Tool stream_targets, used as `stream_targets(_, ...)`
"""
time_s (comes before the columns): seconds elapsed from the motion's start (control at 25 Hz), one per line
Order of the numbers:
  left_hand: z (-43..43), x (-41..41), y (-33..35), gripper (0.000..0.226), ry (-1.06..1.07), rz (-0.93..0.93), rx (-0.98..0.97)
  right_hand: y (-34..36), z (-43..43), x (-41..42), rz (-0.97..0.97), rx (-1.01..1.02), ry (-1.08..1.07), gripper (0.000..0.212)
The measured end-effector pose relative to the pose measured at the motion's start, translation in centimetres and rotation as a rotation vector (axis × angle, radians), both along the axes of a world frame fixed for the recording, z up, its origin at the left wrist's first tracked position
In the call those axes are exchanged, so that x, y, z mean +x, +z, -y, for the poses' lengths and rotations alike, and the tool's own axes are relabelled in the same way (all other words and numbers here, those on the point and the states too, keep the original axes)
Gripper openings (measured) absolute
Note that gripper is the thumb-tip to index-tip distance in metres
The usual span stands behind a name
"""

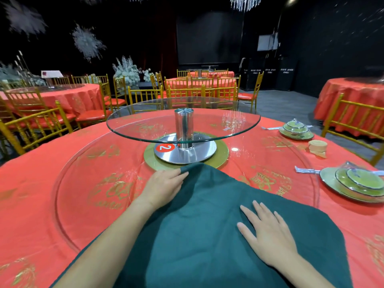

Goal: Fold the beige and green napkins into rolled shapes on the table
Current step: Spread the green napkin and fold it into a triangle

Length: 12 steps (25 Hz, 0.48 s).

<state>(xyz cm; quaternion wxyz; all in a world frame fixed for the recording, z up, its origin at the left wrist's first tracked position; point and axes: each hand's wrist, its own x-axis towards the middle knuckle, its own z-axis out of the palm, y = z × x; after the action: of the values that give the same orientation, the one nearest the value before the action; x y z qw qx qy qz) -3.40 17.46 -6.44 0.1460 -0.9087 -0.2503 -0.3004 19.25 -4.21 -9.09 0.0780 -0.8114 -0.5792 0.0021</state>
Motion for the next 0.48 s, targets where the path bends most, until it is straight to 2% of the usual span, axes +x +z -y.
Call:
stream_targets(0.04,0.1,-0.5,-0.4,0.034,0.053,-0.033,-0.010,0.1,0.1,-0.1,-0.005,0.006,0.005,0.106)
stream_targets(0.12,0.2,-1.2,-0.5,0.044,0.207,-0.010,-0.201,0.1,0.2,-0.3,-0.014,0.014,0.010,0.096)
stream_targets(0.2,1.0,-1.3,-0.1,0.050,0.153,-0.031,-0.355,0.2,0.2,-0.6,-0.016,0.024,0.010,0.096)
stream_targets(0.32,3.3,-0.6,0.3,0.054,0.026,-0.123,-0.310,0.2,0.2,-1.1,-0.023,0.025,0.009,0.096)
stream_targets(0.4,3.0,-0.8,-0.1,0.050,0.179,-0.039,-0.397,0.2,0.3,-1.4,-0.027,0.023,0.013,0.097)
stream_targets(0.48,2.0,-1.3,-0.5,0.055,0.376,0.083,-0.609,0.4,0.3,-1.6,-0.025,0.037,0.012,0.097)
